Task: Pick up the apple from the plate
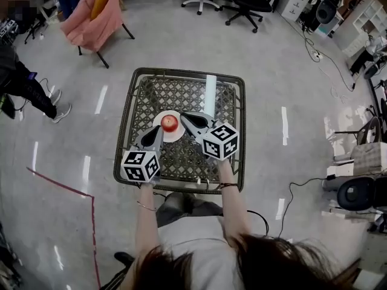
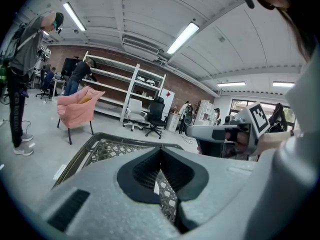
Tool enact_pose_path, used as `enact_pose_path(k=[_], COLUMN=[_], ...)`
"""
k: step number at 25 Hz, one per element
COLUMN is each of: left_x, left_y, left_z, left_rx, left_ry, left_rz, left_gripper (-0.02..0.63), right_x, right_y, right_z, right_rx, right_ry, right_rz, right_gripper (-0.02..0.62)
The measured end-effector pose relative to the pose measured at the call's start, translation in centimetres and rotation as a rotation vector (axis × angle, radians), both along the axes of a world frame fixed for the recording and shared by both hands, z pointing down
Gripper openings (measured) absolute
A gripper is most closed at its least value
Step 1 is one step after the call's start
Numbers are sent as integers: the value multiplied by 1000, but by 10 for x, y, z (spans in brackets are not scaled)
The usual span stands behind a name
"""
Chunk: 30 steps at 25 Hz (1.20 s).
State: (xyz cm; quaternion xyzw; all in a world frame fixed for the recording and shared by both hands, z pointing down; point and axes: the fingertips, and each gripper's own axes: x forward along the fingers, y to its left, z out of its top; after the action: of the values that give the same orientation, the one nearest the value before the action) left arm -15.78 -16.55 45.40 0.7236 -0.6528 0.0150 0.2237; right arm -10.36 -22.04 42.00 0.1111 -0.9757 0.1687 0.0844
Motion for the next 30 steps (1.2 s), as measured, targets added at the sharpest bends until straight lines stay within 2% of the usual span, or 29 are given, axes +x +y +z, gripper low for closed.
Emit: enact_pose_path(k=[3,9,17,21,25,30], left_x=[5,-3,-3,-2,-11,-18], left_y=[0,-7,-11,-19,-26,-26], left_z=[12,24,47,52,58,75], left_rx=[-38,-58,-96,-86,-80,-107], left_ry=[-2,19,43,58,70,38], left_rz=[35,23,43,64,40,25], left_gripper=[11,11,11,11,11,11], right_x=[-3,-9,-10,-15,-23,-22], right_y=[-2,-1,-9,-16,-16,-19], right_z=[9,29,60,66,78,94], right_rx=[-28,-75,-161,-169,-171,-171], right_ry=[10,34,36,37,54,68], right_rz=[4,-2,48,45,25,20], right_gripper=[9,9,9,9,9,9])
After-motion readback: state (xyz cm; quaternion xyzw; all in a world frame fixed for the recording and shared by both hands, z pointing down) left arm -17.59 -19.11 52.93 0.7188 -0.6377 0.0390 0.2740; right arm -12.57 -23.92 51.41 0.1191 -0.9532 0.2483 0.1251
